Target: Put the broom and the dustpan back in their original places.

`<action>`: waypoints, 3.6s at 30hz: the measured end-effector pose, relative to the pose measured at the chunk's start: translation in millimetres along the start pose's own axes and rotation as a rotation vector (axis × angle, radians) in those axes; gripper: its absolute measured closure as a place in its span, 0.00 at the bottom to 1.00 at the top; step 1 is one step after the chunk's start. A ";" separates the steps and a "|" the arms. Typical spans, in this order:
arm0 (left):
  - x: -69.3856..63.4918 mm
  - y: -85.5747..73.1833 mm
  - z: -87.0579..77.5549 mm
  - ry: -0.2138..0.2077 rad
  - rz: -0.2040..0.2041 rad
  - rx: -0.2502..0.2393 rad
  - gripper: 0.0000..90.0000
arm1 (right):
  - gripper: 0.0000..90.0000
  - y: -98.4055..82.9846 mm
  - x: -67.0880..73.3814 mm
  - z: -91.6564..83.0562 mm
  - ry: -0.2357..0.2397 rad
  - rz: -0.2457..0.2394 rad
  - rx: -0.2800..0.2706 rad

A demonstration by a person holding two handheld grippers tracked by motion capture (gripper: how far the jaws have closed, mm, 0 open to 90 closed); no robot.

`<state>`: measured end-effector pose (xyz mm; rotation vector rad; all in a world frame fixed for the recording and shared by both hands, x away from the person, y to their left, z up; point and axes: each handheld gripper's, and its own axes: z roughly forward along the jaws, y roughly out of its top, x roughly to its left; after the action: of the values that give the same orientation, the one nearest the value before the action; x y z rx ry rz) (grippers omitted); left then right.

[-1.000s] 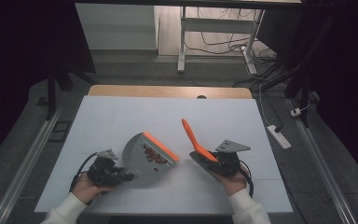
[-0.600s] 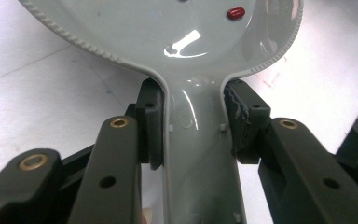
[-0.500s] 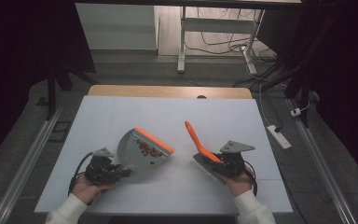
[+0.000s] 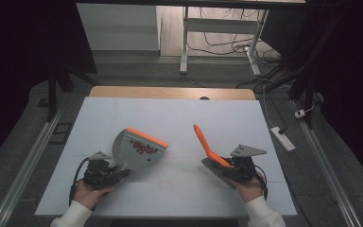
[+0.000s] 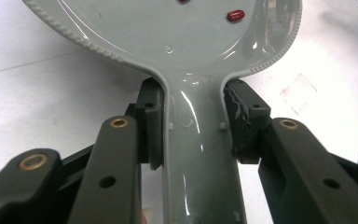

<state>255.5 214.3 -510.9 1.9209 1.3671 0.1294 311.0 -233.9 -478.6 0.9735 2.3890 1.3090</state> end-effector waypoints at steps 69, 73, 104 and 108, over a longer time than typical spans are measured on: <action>13.9 -15.4 1.5 0.201 -0.195 -0.049 0.36 | 0.60 -17.7 -51.8 11.5 -0.113 0.110 0.118; 16.2 -15.4 -3.7 0.213 -0.179 -0.060 0.31 | 0.54 -18.3 -54.7 13.8 -0.126 0.109 0.133; 10.3 -12.1 -16.2 0.119 -0.001 -0.128 0.33 | 0.51 -15.4 -45.6 -3.7 -0.127 0.015 0.061; 7.0 -8.6 -11.6 0.081 0.050 -0.121 0.34 | 0.51 -16.1 -39.8 -3.5 -0.097 -0.016 0.065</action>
<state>246.3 227.4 -510.4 1.8664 1.3328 0.3108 331.9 -268.4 -493.6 1.0093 2.3736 1.1577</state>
